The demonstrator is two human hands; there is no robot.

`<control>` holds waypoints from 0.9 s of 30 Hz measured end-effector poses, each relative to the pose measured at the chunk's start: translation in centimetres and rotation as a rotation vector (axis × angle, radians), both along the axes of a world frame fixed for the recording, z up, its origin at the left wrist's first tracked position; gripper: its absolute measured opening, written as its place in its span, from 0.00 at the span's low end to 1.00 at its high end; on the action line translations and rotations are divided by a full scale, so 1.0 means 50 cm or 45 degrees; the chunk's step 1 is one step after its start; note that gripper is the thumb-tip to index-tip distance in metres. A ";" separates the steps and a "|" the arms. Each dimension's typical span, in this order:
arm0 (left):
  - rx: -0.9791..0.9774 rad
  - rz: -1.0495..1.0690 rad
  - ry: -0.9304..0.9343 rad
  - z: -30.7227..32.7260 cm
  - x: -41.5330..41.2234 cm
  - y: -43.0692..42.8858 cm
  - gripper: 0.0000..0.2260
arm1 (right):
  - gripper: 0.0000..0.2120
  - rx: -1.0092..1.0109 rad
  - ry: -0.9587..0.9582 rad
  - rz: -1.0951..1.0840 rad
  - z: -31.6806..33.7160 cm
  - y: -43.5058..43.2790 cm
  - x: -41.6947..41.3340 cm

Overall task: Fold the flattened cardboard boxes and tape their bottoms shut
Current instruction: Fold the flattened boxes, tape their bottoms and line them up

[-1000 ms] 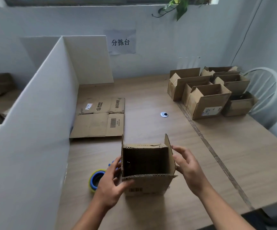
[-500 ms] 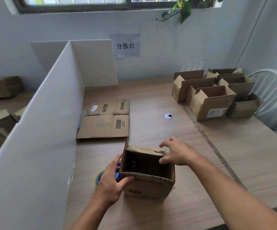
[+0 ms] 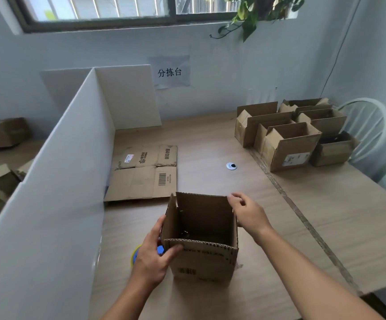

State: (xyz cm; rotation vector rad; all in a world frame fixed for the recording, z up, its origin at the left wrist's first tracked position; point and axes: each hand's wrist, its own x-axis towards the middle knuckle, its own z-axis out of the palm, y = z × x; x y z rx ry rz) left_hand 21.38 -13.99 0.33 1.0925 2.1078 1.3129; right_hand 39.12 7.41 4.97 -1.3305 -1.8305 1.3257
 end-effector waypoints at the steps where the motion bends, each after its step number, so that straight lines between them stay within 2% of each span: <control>1: -0.016 0.002 -0.033 -0.001 -0.002 0.000 0.41 | 0.17 -0.089 0.140 -0.015 0.001 -0.008 0.011; 3: -0.039 -0.022 -0.107 -0.003 0.000 -0.004 0.45 | 0.16 -0.246 0.364 -0.020 0.000 -0.028 0.039; 7: 0.001 -0.028 -0.199 -0.017 0.009 -0.011 0.44 | 0.13 -0.403 0.531 -0.056 -0.042 -0.069 0.097; 10: -0.020 -0.089 -0.312 -0.029 0.012 -0.012 0.30 | 0.14 -0.480 0.412 -0.051 -0.104 -0.099 0.133; 13: -0.050 -0.153 -0.430 -0.033 0.022 -0.012 0.26 | 0.20 -0.498 0.155 0.183 -0.148 -0.146 0.153; 15: -0.077 -0.142 -0.478 -0.034 0.029 -0.011 0.26 | 0.34 -0.459 0.028 0.342 -0.160 -0.178 0.154; 17: -0.094 -0.103 -0.498 -0.030 0.033 -0.005 0.33 | 0.44 -0.333 -0.045 0.373 -0.164 -0.193 0.150; 18: -0.097 -0.087 -0.501 -0.033 0.030 -0.001 0.34 | 0.45 -0.277 -0.029 0.349 -0.159 -0.195 0.148; 23: -0.042 -0.068 -0.467 -0.002 0.033 0.040 0.29 | 0.47 -0.035 0.168 0.163 -0.120 -0.177 0.156; 25: -0.025 -0.106 -0.459 0.017 0.043 0.061 0.33 | 0.47 0.028 0.162 0.082 -0.106 -0.163 0.164; 27: -0.044 -0.125 -0.453 0.036 0.056 0.087 0.37 | 0.46 -0.013 0.140 0.055 -0.088 -0.149 0.172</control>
